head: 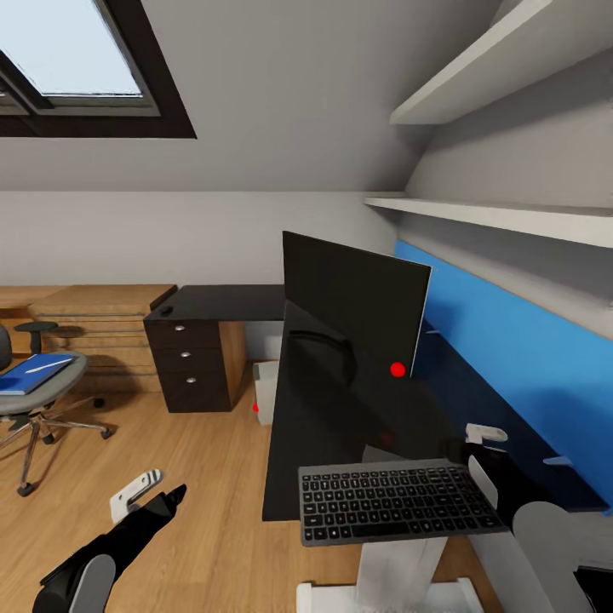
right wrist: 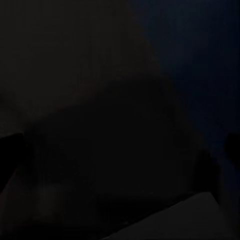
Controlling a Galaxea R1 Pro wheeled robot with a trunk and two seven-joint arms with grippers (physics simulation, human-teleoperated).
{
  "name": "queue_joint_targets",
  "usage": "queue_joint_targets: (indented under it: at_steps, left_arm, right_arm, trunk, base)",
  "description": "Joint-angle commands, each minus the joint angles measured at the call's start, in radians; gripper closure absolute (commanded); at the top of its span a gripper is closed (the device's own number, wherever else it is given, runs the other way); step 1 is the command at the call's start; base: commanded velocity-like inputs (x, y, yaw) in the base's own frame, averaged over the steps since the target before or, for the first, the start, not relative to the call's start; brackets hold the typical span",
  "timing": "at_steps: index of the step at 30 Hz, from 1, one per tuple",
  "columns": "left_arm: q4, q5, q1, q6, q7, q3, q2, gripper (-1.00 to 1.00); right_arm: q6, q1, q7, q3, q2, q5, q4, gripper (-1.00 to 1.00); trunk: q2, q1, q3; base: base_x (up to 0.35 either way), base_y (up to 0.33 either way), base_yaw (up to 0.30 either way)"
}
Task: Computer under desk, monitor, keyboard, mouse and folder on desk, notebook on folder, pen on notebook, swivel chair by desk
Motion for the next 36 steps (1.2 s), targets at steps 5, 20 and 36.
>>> queue_joint_targets:
  at_steps: [5,20,36]
  left_arm:
    - [0.005,0.010,-0.001,0.004,0.009,-0.027,-0.004,-1.00]
    - [0.062,0.006,-0.001,0.005,0.012,-0.154,0.001,-1.00]
    - [0.062,0.006,-0.001,0.006,0.012,-0.152,0.002,-1.00]
  right_arm:
    - [0.008,0.000,-0.003,0.002,0.000,-0.008,0.035,-1.00]
    - [0.007,0.000,-0.004,0.002,-0.001,-0.008,0.033,-1.00]
    - [0.006,0.000,-0.005,0.002,0.000,-0.008,0.033,-1.00]
  trunk:
    - [-0.001,0.000,-0.001]
    - [-0.001,0.000,-0.001]
    - [-0.001,0.000,-0.001]
  base:
    - [-0.061,0.000,0.000]
    - [-0.154,0.000,0.000]
    - [-0.060,0.000,0.000]
